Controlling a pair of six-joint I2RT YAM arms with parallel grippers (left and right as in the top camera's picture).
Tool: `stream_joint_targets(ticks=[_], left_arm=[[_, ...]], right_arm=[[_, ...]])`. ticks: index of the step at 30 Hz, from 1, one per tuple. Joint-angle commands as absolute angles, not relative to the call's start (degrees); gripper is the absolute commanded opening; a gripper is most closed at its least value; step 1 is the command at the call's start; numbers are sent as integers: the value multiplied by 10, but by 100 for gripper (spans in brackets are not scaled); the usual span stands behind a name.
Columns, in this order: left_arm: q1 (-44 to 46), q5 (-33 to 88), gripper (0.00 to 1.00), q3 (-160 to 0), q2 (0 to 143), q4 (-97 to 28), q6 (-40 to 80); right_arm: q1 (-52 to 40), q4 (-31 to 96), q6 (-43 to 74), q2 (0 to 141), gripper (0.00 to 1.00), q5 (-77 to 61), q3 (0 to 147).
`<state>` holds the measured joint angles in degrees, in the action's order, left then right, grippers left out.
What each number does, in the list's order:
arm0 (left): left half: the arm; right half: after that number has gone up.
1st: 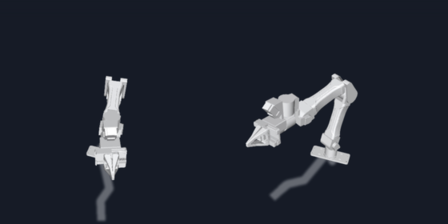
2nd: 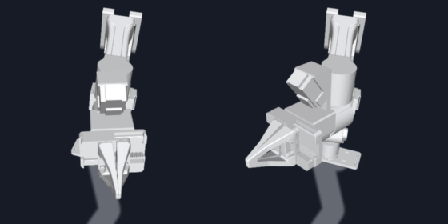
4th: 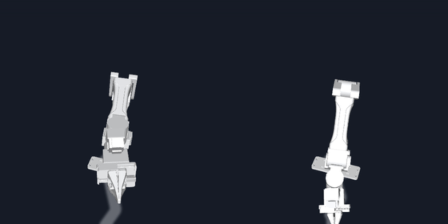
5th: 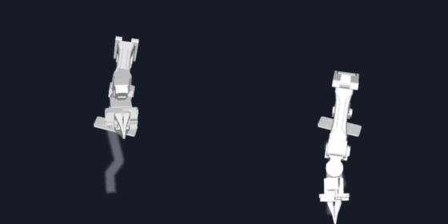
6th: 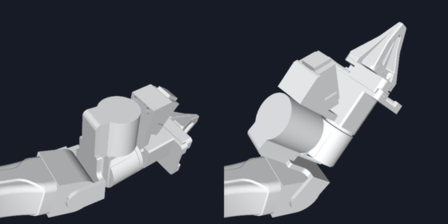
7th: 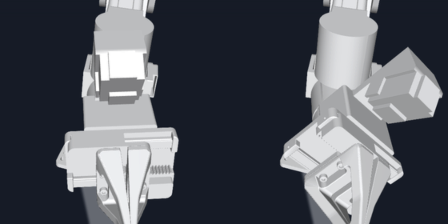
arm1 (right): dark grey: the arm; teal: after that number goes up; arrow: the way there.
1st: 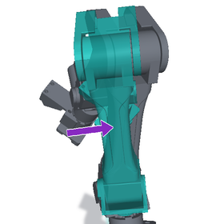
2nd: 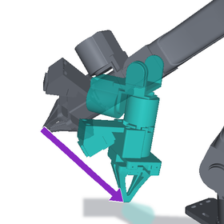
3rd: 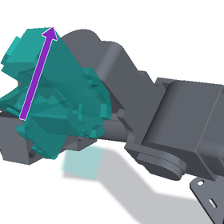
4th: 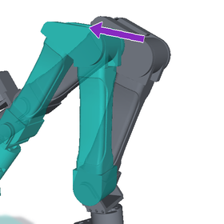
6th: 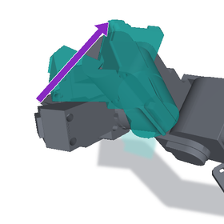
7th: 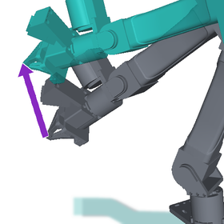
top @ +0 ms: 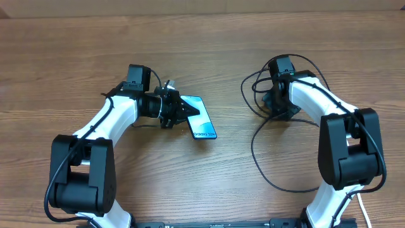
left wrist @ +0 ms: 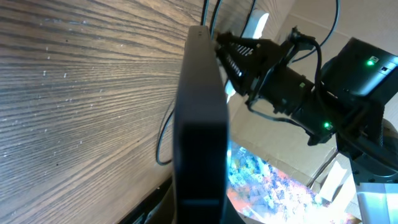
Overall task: Plug charger to phone and switch on socket
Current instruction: 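Grasp the black cable's USB-C plug with the right gripper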
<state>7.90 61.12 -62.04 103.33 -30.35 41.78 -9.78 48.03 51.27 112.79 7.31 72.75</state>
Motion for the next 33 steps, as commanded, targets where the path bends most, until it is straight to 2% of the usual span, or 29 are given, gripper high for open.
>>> stream_joint_targets(ticks=[1,11,18,26,30,32,33], left_arm=[[83,639,4,-621,1034,-301,409],[83,628,4,-621,1034,-301,409],[83,628,4,-621,1034,-301,409],[83,628,4,-621,1034,-302,409],[83,628,4,-621,1034,-302,409],[83,628,4,-621,1034,-302,409],[83,629,4,-621,1034,-302,409]], right_arm=[[-101,509,507,1138,29,57,731],[-101,477,507,1139,21,41,731],[-116,508,507,1139,21,5,724],[-118,485,509,1140,21,53,723],[-115,484,509,1140,25,75,723],[-115,485,509,1140,25,75,723],[-115,485,509,1140,22,75,723]])
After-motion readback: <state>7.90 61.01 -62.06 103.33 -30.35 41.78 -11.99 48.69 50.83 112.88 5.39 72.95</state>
